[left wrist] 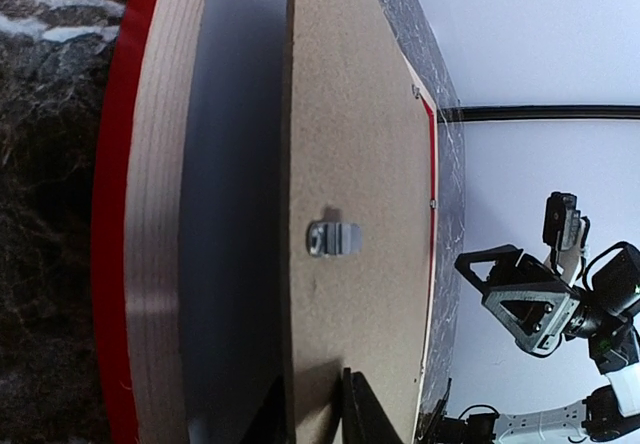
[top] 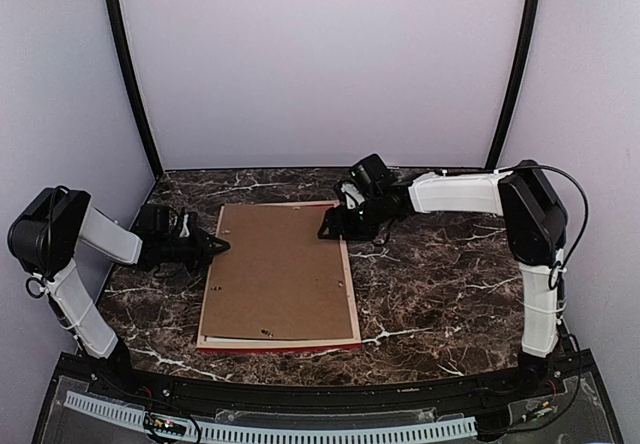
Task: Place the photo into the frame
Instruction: Adjust the backboard.
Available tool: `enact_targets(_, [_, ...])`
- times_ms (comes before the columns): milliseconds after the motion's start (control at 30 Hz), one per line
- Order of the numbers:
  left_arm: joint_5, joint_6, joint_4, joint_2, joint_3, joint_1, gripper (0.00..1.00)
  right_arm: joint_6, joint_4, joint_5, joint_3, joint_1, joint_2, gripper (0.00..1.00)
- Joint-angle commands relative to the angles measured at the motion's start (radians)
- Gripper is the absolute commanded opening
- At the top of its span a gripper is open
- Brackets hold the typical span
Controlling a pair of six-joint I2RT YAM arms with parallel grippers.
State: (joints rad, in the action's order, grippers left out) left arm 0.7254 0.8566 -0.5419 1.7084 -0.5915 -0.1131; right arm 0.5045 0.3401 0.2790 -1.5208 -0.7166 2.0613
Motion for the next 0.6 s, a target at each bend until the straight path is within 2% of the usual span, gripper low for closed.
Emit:
enact_targets(0, [-0.006, -0.008, -0.003, -0.01, -0.026, -0.011, 0.13, -0.032, -0.042, -0.028, -0.06, 0.02, 0.021, 0.74])
enact_targets(233, [-0.017, 0.004, -0.02, -0.002, -0.023, -0.011, 0.06, -0.091, -0.055, -0.043, -0.121, 0.039, 0.077, 0.74])
enact_targets(567, [-0.017, 0.005, -0.024, -0.001, -0.02, -0.011, 0.05, -0.183, -0.043, -0.03, -0.201, 0.057, 0.163, 0.74])
